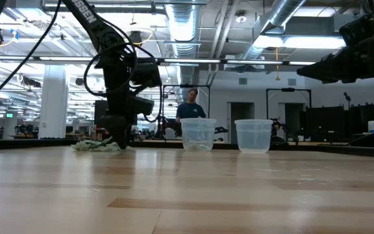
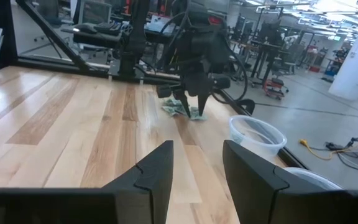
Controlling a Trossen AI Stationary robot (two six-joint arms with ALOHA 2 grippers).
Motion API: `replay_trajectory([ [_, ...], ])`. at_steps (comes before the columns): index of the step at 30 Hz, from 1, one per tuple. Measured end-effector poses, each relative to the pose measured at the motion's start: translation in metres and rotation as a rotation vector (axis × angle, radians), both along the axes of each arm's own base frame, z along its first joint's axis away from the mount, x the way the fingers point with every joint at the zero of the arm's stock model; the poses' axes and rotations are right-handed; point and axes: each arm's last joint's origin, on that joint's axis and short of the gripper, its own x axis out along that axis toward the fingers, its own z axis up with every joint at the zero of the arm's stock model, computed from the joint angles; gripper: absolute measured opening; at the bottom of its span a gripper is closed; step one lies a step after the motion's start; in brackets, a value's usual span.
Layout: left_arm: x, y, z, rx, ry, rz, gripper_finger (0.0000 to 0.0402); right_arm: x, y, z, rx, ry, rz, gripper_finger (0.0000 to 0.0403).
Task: Pick and place Stevia / Truvia into bins
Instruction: Put the stevia packet into the left transparent container
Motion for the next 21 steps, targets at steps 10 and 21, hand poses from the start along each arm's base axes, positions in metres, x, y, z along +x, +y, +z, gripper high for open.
replay_trajectory([
  [10,0.0004,-0.0006,-0.0005,0.027,0.021,-0.022,0.0047,-0.0001,0.0000,0.0002,0.000,-0.002,-0.002,0.0134],
  [21,0.0048,-0.0016,0.0005,0.044,-0.011,-0.030,0.0010,-0.0001,0.0000,0.0002,0.000,-0.002,-0.002,0.0134],
])
